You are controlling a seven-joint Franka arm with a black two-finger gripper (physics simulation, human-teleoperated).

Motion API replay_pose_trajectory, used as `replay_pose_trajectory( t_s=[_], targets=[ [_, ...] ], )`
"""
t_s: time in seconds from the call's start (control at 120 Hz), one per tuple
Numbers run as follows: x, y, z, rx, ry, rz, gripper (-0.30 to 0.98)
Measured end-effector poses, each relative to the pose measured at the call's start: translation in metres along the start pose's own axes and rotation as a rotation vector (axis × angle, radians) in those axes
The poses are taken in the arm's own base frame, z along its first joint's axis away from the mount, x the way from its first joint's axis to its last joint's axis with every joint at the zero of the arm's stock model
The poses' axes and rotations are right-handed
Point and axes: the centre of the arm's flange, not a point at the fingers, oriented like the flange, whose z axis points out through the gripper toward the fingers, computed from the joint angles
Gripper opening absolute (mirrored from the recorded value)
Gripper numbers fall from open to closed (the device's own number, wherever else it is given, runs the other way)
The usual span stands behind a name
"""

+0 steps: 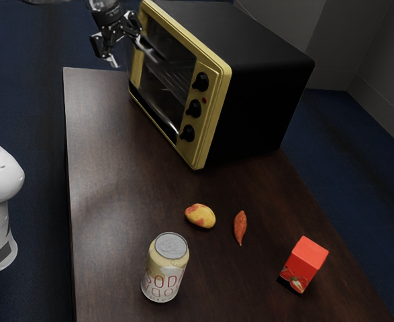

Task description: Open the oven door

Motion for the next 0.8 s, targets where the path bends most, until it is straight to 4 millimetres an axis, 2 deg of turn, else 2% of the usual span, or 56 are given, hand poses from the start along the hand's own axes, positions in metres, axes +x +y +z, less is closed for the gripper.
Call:
replay_pose_trajectory(
  t_s=[0.4,0.558,0.667,0.717,0.8],
  targets=[
    [0.012,-0.034,-0.012,-0.032,-0.016,-0.024,0.68],
    [0.042,-0.061,-0.015,-0.051,-0.042,-0.085,0.68],
    [0.056,-0.08,-0.023,-0.08,-0.056,-0.112,0.68],
    [0.068,-0.093,-0.033,-0.106,-0.058,-0.143,0.68],
    [0.098,-0.129,-0.068,-0.177,-0.052,-0.213,0.68]
  ],
)
